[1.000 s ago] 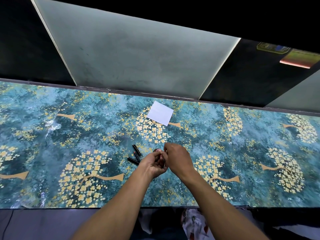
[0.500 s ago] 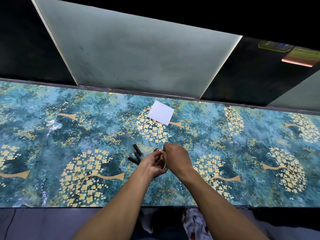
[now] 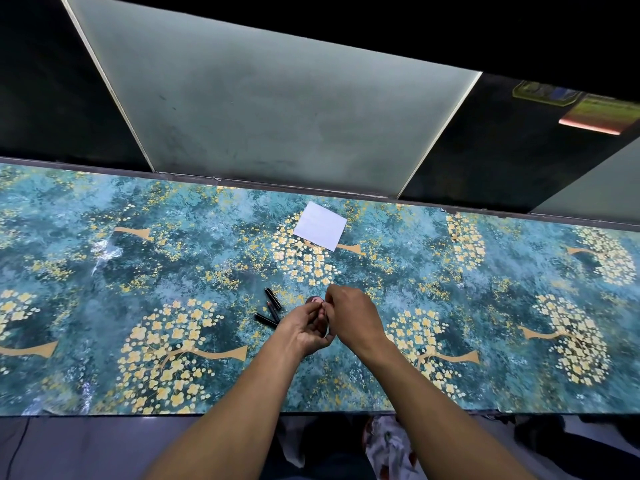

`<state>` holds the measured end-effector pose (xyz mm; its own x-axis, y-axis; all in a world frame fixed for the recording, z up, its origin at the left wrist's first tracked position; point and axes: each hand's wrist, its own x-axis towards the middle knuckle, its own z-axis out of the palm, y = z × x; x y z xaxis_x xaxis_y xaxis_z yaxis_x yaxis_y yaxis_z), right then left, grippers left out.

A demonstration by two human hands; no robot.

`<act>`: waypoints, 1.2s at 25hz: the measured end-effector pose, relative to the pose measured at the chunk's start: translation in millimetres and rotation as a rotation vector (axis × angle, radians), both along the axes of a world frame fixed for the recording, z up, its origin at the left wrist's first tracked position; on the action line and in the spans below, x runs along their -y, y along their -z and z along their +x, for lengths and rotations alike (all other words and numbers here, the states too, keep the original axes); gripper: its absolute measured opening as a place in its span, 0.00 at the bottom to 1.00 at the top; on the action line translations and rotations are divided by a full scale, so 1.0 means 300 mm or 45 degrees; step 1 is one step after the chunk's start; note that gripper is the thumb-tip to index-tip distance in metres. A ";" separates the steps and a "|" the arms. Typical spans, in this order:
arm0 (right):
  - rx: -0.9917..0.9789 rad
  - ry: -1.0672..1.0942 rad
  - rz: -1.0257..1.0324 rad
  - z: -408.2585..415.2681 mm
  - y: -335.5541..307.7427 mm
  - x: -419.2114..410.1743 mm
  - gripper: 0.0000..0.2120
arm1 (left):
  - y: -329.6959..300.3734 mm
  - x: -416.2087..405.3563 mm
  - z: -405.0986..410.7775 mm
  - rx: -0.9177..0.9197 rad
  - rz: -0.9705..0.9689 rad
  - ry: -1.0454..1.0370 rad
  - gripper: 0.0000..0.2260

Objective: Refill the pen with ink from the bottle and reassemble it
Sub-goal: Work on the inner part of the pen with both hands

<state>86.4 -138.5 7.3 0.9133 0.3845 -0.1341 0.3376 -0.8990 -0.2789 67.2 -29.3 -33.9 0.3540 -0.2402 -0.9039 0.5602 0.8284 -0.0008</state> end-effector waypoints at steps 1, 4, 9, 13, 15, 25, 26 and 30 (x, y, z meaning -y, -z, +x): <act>0.002 0.009 -0.014 0.002 0.001 -0.002 0.07 | 0.000 0.001 0.000 -0.001 0.003 0.005 0.10; 0.019 0.013 -0.079 0.001 0.009 -0.012 0.07 | 0.002 0.001 0.002 0.000 0.004 0.016 0.10; 0.037 -0.009 -0.154 -0.002 0.016 -0.012 0.12 | 0.001 -0.003 0.000 0.010 0.010 0.023 0.10; 0.002 0.040 -0.057 -0.010 0.013 -0.004 0.15 | 0.004 -0.006 0.002 0.016 0.002 0.009 0.09; -0.067 0.031 0.039 -0.011 0.011 -0.001 0.10 | 0.007 -0.008 0.002 0.022 0.000 0.021 0.08; -0.002 -0.024 -0.077 -0.003 0.006 -0.019 0.09 | 0.012 -0.008 -0.003 0.015 0.013 0.039 0.09; -0.002 -0.016 -0.095 0.000 0.006 -0.021 0.11 | 0.011 -0.008 -0.002 0.015 0.016 0.042 0.10; -0.007 0.051 -0.102 0.002 0.018 -0.011 0.17 | 0.012 -0.007 0.004 0.026 0.027 0.039 0.12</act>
<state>87.0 -135.3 1.7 0.9270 0.3354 -0.1678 0.2995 -0.9313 -0.2071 68.5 -27.1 -37.4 0.3650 -0.2320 -0.9016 0.5847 0.8108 0.0281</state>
